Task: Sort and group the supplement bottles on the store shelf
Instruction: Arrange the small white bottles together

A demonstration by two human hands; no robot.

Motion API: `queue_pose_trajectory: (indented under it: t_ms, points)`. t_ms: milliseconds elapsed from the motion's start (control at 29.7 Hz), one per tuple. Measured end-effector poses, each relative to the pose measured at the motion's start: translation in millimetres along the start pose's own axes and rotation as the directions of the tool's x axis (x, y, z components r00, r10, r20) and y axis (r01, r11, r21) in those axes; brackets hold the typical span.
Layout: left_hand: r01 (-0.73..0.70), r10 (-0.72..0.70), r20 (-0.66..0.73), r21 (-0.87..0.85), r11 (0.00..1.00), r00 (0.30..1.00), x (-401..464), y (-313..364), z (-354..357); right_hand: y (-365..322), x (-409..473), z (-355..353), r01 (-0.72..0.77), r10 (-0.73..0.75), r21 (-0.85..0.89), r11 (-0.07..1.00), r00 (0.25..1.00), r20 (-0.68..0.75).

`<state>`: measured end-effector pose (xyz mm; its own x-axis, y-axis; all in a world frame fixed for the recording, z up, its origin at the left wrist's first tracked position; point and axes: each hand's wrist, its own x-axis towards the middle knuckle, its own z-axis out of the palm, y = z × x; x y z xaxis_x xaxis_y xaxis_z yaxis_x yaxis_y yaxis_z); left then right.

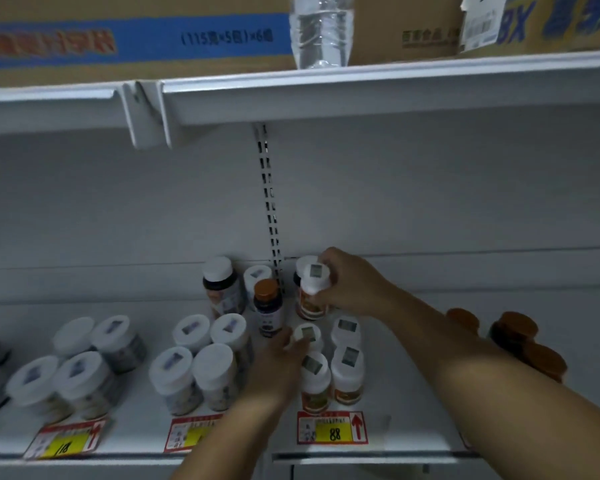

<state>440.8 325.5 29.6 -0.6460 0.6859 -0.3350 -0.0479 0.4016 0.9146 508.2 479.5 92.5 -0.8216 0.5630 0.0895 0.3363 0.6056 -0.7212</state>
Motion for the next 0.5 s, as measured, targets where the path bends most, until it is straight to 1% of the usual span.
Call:
queue_pose_trajectory:
  t_ms: [34,67,101,168,202,235,336,404,504]
  points:
    - [-0.021,0.021,-0.028,0.001,1.0,0.999,-3,-1,1,0,5,4,0.007,-0.004,-0.056,0.998,0.999,0.048]
    - [-0.071,0.072,-0.085,0.017,0.997,0.994,-6,-1,0,0,9,8,0.007,0.002,-0.106,0.994,0.996,0.085]
    - [-0.16,0.167,-0.155,0.057,0.985,0.974,-10,0,-1,0,13,12,0.004,0.014,-0.153,0.988,0.994,0.112]
    - [-0.36,0.388,-0.256,0.149,0.921,0.886,-19,4,-9,3,19,21,-0.025,0.054,-0.187,0.982,0.988,0.147]
    - [-0.42,0.456,-0.284,0.183,0.889,0.843,-22,7,-15,4,21,25,-0.05,0.079,-0.183,0.982,0.985,0.155]
    - [-0.455,0.497,-0.305,0.2,0.868,0.813,-25,11,-21,6,22,28,-0.07,0.101,-0.182,0.981,0.982,0.161]
    - [-0.502,0.549,-0.396,0.226,0.835,0.736,-25,22,-51,11,27,33,-0.125,0.166,-0.209,0.97,0.967,0.194]
    - [-0.533,0.581,-0.427,0.238,0.812,0.693,-20,31,-76,15,29,33,-0.167,0.215,-0.21,0.963,0.949,0.231]
    - [-0.537,0.585,-0.439,0.242,0.808,0.682,-4,48,-119,17,31,33,-0.203,0.255,-0.193,0.96,0.92,0.297]
